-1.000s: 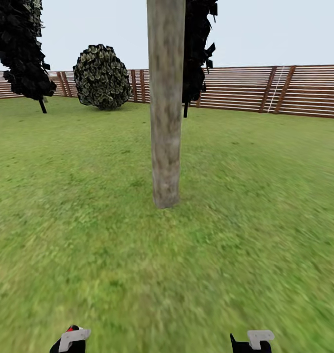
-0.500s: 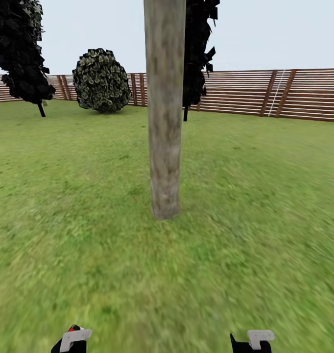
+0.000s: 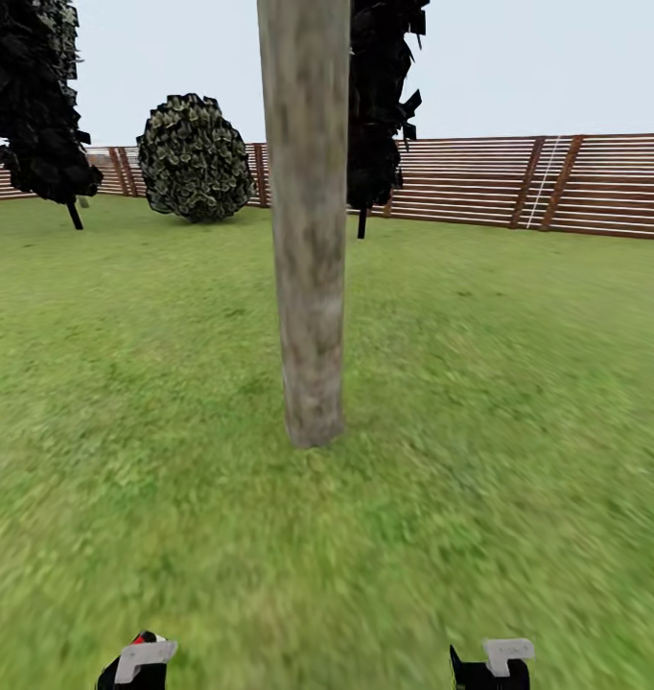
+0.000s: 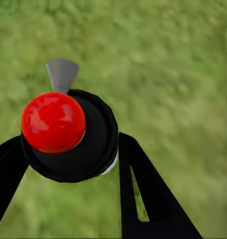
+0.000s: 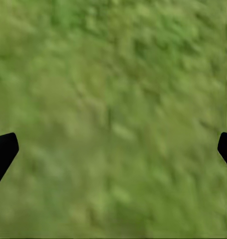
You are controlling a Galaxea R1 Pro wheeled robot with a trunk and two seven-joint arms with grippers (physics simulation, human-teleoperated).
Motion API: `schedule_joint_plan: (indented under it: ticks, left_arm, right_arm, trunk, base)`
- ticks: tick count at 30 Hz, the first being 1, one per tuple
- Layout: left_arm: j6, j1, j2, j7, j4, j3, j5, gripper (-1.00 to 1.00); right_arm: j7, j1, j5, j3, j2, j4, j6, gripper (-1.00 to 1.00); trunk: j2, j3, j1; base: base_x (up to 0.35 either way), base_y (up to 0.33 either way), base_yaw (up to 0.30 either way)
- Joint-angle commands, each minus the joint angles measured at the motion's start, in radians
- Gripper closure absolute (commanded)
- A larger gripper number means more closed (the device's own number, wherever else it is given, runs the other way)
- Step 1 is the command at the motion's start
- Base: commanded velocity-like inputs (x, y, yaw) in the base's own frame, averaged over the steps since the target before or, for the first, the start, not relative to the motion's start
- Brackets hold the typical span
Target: In the garden, pick up the pesticide atomizer on the floor and spray pesticide onto both trees until each tree trunk is fully covered.
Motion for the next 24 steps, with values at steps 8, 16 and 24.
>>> schedule_joint_plan:
  ticks: [8,16,24]
  left_arm:
    - [0.117,-0.089,0.112,-0.532,-0.028,0.002,-0.307,1.00]
    - [0.255,-0.272,0.130,-0.912,-0.038,0.002,-0.607,1.00]
    - [0.266,-0.355,0.116,-1.125,-0.072,0.004,-0.769,1.00]
  right_arm:
    - [0.141,-0.008,0.379,0.109,-0.034,-0.249,0.042,-1.00]
    - [0.561,-0.041,0.573,0.120,-0.026,-0.397,0.122,-1.00]
    - [0.832,-0.060,0.579,0.122,0.039,-0.602,0.260,-1.00]
  trunk:
    - [0.000,0.000,0.000]
    - [0.000,0.000,0.000]
    - [0.000,0.000,0.000]
  base:
    - [0.282,-0.157,0.000]
    - [0.219,-0.109,0.000]
    - [0.062,-0.008,0.000]
